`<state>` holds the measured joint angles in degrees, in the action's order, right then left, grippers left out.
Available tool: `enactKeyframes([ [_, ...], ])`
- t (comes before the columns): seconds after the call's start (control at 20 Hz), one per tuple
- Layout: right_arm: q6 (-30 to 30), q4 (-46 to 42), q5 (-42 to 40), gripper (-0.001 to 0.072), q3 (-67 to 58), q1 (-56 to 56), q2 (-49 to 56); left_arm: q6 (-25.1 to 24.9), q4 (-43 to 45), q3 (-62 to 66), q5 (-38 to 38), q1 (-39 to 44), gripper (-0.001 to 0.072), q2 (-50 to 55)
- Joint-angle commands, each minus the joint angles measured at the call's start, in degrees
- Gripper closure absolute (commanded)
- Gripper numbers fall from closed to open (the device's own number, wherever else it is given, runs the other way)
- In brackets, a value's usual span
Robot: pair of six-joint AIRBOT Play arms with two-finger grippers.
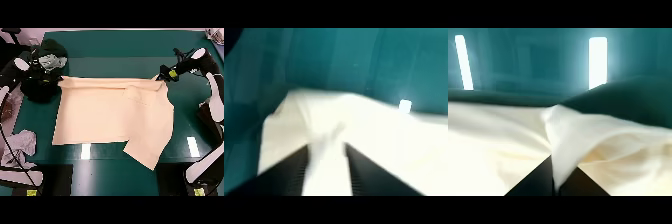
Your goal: Fold the shirts.
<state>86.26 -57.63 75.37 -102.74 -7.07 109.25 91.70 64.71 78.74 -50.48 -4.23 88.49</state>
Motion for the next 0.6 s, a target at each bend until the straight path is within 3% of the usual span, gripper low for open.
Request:
enactKeyframes([
  [0.0, 0.0, -2.7, 6.8, 0.0696, -0.4, 0.6, 0.5, -1.7, 0.9, -0.1, -4.2, 0.1, 0.0340, 0.0],
  [0.1, 0.0, -7.4, 9.2, 0.0690, -0.4, 1.8, 0.4, -1.7, 1.3, -0.7, -5.1, 0.1, 0.0339, 0.0],
  [0.15, 0.0, -10.4, 9.8, 0.0637, -0.4, 2.5, 0.1, -1.7, 1.3, -1.4, -5.3, 0.1, 0.0338, 0.0],
  [0.2, 0.0, -13.2, 9.6, 0.0501, -0.4, 3.1, -0.5, -1.7, 1.3, -2.0, -5.7, 0.1, 0.0338, 0.0],
  [0.25, 0.0, -14.7, 8.6, 0.0420, -0.4, 3.4, -1.3, -1.7, 1.3, -2.5, -6.1, 0.1, 0.0338, 0.0],
  [0.55, -0.5, -16.2, -1.9, 0.0389, -0.4, 1.0, -8.8, -1.8, 1.3, -2.4, -8.9, 0.1, 0.0337, -0.1],
])
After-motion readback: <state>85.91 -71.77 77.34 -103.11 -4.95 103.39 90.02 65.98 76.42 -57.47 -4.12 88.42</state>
